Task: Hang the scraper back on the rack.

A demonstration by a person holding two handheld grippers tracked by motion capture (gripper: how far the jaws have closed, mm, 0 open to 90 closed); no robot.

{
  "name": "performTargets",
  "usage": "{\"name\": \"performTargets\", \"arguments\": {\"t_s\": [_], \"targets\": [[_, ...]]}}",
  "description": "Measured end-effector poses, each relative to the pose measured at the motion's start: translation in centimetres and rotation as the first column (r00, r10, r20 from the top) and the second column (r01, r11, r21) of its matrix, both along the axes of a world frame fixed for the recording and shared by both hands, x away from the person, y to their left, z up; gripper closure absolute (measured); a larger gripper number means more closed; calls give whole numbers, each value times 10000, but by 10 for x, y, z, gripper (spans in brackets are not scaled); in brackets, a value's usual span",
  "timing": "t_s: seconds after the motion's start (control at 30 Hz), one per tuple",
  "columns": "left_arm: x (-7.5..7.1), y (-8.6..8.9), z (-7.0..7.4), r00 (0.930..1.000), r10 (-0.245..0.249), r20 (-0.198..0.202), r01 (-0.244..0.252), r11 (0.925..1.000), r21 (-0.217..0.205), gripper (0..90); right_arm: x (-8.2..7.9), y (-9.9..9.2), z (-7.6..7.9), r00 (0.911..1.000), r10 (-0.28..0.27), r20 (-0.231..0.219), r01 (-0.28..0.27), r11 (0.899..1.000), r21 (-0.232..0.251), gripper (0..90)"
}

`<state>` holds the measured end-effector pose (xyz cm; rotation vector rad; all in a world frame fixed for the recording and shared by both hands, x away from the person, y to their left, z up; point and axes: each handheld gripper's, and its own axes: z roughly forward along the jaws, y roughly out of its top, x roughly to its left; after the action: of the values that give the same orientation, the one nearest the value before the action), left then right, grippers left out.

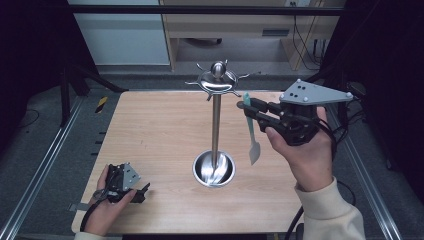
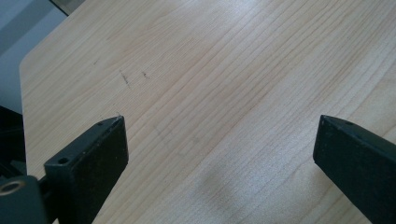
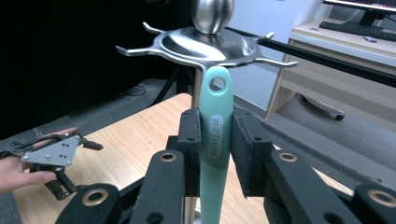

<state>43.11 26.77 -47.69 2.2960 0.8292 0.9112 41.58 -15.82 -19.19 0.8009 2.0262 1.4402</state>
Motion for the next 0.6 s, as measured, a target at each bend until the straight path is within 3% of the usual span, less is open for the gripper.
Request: {"name": "performTargets", "arguments": {"t_s": [0.6], "targets": [[0,-1,0,10000,-31,-27,31,10000,-5,30,5,10,-1,9997,-69,-217,64,9997,-242,743]]}}
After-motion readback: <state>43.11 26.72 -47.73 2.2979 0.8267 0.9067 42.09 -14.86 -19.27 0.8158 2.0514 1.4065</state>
